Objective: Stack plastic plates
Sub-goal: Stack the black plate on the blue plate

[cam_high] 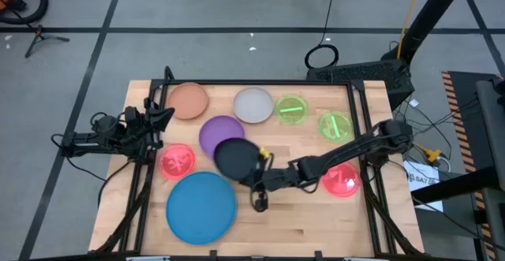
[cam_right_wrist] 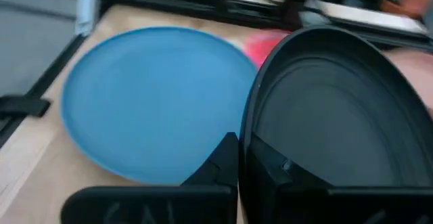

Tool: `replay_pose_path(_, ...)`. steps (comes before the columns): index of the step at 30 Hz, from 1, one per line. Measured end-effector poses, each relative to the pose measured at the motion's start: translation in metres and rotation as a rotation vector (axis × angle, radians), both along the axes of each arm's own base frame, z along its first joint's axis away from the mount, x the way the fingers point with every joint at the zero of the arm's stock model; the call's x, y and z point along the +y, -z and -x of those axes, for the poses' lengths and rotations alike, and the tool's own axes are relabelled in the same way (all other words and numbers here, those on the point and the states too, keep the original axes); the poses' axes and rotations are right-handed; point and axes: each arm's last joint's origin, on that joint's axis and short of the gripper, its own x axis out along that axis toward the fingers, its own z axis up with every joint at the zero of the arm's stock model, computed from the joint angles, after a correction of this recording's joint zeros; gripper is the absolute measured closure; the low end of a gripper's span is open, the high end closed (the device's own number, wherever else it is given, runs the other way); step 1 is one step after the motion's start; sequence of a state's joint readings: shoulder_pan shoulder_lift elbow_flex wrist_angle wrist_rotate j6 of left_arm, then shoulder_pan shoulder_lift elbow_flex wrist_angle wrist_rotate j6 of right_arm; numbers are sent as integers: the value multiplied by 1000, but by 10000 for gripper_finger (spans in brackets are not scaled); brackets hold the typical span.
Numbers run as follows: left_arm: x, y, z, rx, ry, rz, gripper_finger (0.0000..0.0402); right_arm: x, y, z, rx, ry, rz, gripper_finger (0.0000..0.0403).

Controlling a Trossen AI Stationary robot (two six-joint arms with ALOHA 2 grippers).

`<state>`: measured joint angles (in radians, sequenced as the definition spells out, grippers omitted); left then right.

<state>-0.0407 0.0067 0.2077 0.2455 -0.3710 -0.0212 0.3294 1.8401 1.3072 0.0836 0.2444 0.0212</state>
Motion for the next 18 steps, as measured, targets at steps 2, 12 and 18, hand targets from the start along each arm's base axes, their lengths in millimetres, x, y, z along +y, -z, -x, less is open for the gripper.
replay_pose_path(2,0,0,0,0,0,0,378,6,5,-14,15,-70,21,399)
replay_pose_path(12,0,0,0,4,-5,-11,378,3,11,-60,39,-332,-122,398)
replay_pose_path(18,0,0,0,2,-4,-9,378,10,13,-74,36,-435,-184,397)
